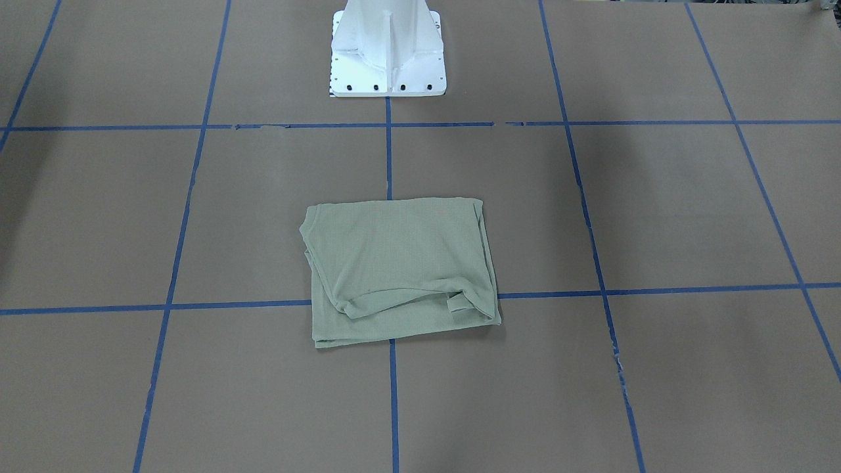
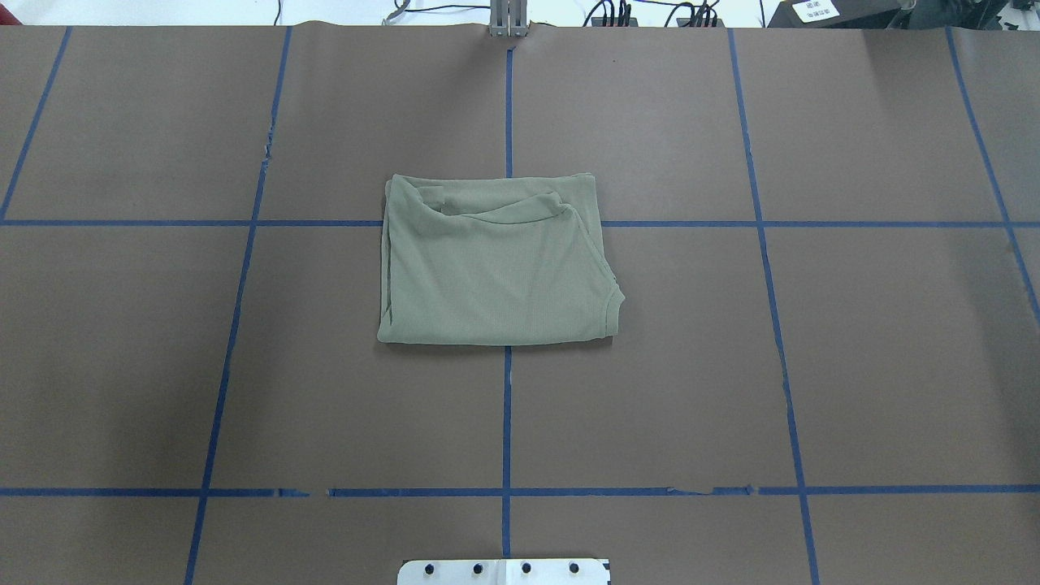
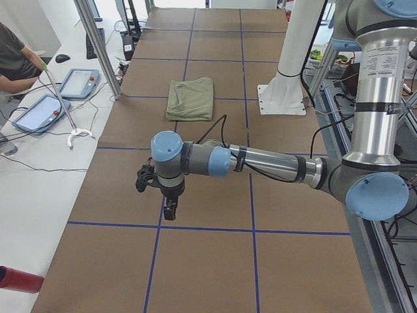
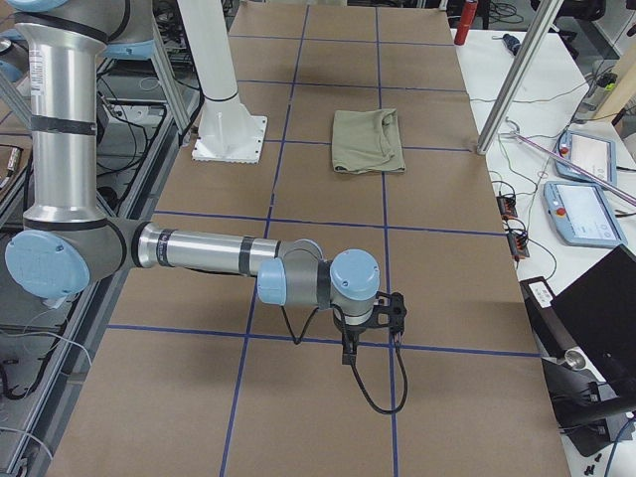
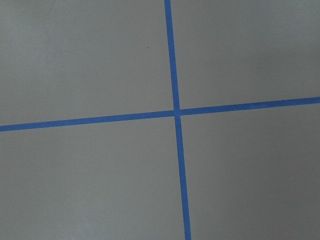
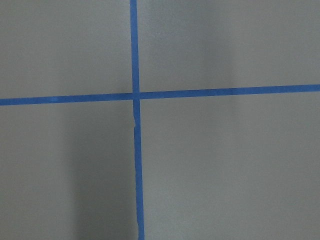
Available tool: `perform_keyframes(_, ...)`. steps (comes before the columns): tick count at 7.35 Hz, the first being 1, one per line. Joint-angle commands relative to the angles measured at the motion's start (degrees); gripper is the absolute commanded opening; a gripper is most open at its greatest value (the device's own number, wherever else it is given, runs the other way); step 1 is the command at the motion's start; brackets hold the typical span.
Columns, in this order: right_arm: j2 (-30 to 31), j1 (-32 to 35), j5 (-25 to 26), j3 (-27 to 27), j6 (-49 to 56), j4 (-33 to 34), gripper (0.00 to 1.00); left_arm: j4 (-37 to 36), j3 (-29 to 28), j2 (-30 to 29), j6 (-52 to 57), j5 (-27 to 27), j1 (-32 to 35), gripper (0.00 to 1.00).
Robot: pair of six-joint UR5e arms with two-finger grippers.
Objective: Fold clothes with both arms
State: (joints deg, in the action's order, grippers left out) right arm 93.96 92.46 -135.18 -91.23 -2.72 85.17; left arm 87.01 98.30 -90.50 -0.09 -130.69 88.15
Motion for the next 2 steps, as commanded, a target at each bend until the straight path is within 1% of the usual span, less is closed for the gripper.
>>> perform_keyframes(1, 0.0, 0.0, 0.0, 0.0, 0.0, 0.0, 1.0, 0.0, 0.0, 0.0, 0.0, 0.0, 0.0, 1.0)
perform_keyframes(2, 0.0, 0.0, -0.1, 0.0, 0.0, 0.0, 1.0, 0.0, 0.0, 0.1, 0.0, 0.0, 0.0, 1.0)
